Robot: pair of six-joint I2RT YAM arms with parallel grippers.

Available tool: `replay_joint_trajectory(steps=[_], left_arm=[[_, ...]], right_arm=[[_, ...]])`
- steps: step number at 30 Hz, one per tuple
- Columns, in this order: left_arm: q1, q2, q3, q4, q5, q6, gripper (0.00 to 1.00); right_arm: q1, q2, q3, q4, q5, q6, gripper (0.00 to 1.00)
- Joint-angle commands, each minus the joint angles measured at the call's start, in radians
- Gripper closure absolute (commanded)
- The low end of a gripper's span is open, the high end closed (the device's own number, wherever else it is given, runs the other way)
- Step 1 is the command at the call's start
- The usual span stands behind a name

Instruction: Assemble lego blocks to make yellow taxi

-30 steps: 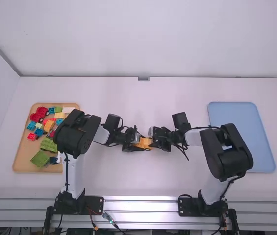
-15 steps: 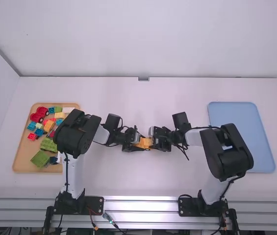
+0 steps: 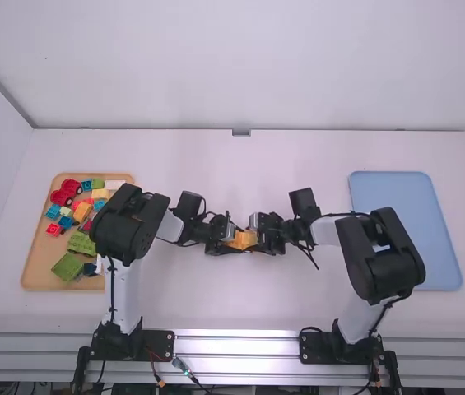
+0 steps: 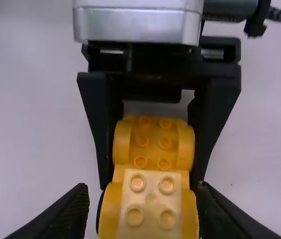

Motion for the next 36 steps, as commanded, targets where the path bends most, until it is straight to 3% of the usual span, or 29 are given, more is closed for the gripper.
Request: replay_joint_trajectory(steps=[1, 6, 7, 9, 12, 14, 36], left_arm=[[-0.002, 0.011, 0.013, -0.005, -0.005, 0.016, 0.46], [-0.002, 0.011, 0.013, -0.005, -0.005, 0.016, 0.46], [-0.002, 0.011, 0.013, -0.005, -0.004, 0.016, 0.47], [-0.002, 0.011, 0.013, -0.005, -0.005, 0.016, 0.48], [-0.002, 0.011, 0.013, -0.005, -0.004, 0.016, 0.48], [-0.002, 0.011, 0.013, -0.005, -0.005, 0.016, 0.48], [-0.002, 0.011, 0.013, -0.006, -0.005, 0.016, 0.5]], right_arm=[[0.002, -0.013, 0.014, 0.003, -0.06, -0.002, 0.43], [0.002, -0.026, 0.014, 0.005, -0.078, -0.002, 0.45], [0.002, -0.028, 0.014, 0.001, -0.079, -0.002, 0.49], [0.002, -0.028, 0.014, 0.001, -0.079, -0.002, 0.62], [0.002, -0.028, 0.014, 0.0, -0.069, -0.002, 0.94], [0.004, -0.028, 0.014, 0.0, -0.058, -0.002, 1.0], [0.013, 0.043, 0.014, 0.024, 0.145, 0.058, 1.0]])
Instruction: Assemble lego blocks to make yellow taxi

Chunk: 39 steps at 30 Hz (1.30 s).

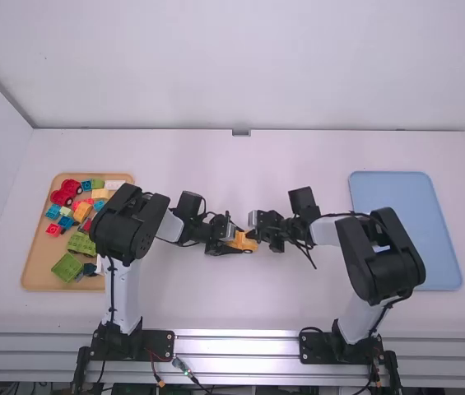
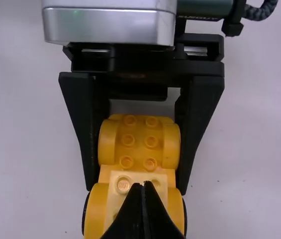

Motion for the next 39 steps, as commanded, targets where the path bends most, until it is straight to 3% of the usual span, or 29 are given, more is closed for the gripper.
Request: replay_joint_trajectory(steps=[1, 5, 16, 27, 36, 39], left_arm=[[-0.002, 0.011, 0.013, -0.007, -0.004, 0.02, 0.5], [-0.002, 0.011, 0.013, -0.008, -0.004, 0.019, 0.51], [-0.002, 0.011, 0.013, -0.008, -0.005, 0.019, 0.51], [-0.007, 0.011, 0.013, -0.018, -0.051, 0.02, 0.52], [-0.008, 0.011, 0.013, -0.017, -0.053, 0.019, 0.53], [-0.008, 0.011, 0.013, -0.015, -0.053, 0.019, 0.53]], right_arm=[[0.014, 0.051, 0.013, -0.01, 0.094, 0.01, 1.0], [0.027, 0.082, 0.027, -0.021, 0.132, 0.01, 1.0], [0.027, 0.112, 0.125, -0.282, 0.187, -0.144, 1.0], [0.027, 0.112, 0.08, -0.274, 0.275, -0.174, 1.0], [0.027, 0.112, 0.071, -0.258, 0.274, -0.204, 1.0], [0.027, 0.1, 0.093, -0.251, 0.192, -0.211, 1.0]])
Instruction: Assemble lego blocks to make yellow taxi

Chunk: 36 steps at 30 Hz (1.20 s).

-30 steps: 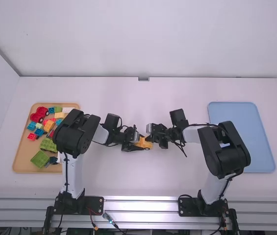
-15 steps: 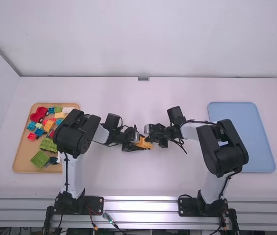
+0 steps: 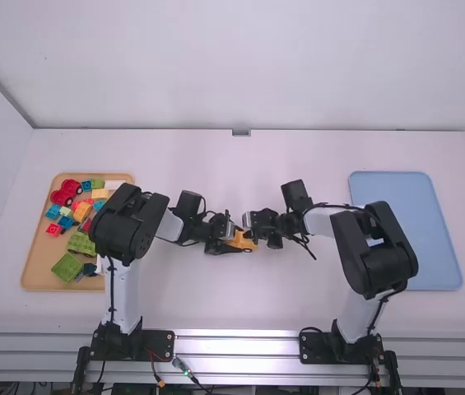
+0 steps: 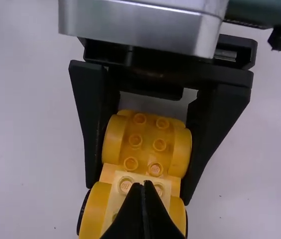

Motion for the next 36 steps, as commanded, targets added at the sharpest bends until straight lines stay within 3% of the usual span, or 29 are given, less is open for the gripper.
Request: replay_joint_trajectory(steps=[1, 8, 14, 15, 16, 17, 27, 31, 36], left_arm=[[-0.012, 0.011, 0.006, -0.004, -0.045, 0.023, 0.53], [-0.012, 0.011, 0.006, -0.005, -0.045, 0.023, 0.49], [-0.012, 0.011, 0.006, 0.0, -0.045, 0.023, 0.47], [-0.012, 0.011, 0.006, 0.005, -0.045, 0.023, 0.46], [-0.012, 0.011, 0.006, 0.009, -0.045, 0.023, 0.44], [-0.012, 0.011, 0.006, 0.016, -0.045, 0.022, 0.44], [-0.012, 0.011, 0.006, 0.082, -0.049, -0.104, 0.31], [-0.012, 0.011, 0.006, 0.078, -0.045, -0.108, 0.01], [-0.01, 0.011, 0.006, 0.075, -0.045, -0.108, 0.01]], right_arm=[[-0.002, 0.034, -0.023, -0.026, 0.097, -0.005, 1.0], [-0.067, -0.077, 0.057, -0.024, -0.194, 0.0, 1.0], [-0.146, -0.132, 0.102, -0.026, -0.145, 0.16, 0.98], [-0.154, -0.138, 0.104, -0.025, -0.096, 0.209, 0.77], [-0.162, -0.14, 0.105, -0.021, -0.047, 0.256, 0.34], [-0.176, -0.14, 0.108, -0.024, 0.023, 0.328, 0.01], [-0.218, -0.14, 0.107, -0.016, 0.099, 0.449, 0.01], [-0.217, -0.14, 0.107, -0.003, 0.099, 0.449, 0.01], [-0.216, -0.14, 0.107, -0.005, 0.1, 0.449, 0.01]])
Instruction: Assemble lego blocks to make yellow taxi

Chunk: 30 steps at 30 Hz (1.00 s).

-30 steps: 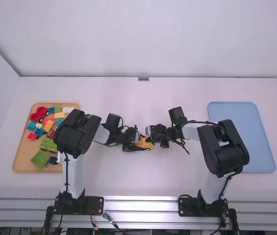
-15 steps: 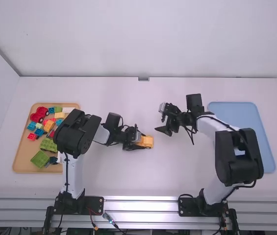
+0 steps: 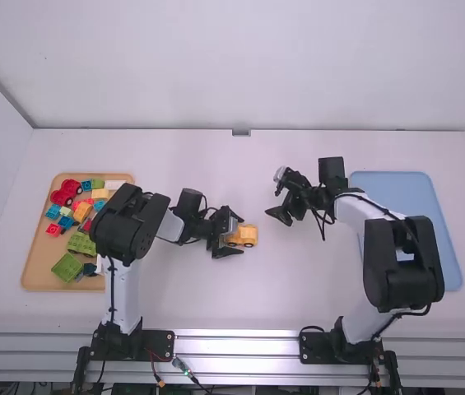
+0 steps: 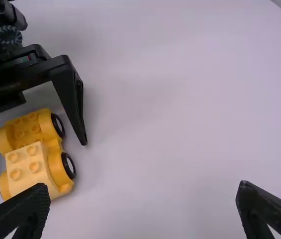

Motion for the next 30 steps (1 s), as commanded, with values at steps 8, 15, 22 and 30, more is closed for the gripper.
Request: replay_joint_trajectory(steps=[8, 15, 22, 30], left_arm=[[0.022, -0.039, 0.006, -0.036, -0.007, -0.107, 0.01], [0.049, -0.136, 0.006, -0.222, -0.008, 0.011, 0.01], [0.113, -0.231, 0.006, -0.342, -0.007, 0.002, 0.01], [0.227, -0.351, 0.006, -0.49, -0.029, 0.009, 0.01]], right_arm=[[0.024, -0.011, 0.006, -0.003, -0.005, 0.006, 0.01], [0.028, -0.011, 0.006, -0.001, 0.023, 0.006, 0.01], [0.028, -0.011, 0.006, -0.001, 0.024, 0.006, 0.01], [0.028, -0.011, 0.006, -0.001, 0.024, 0.006, 0.01]])
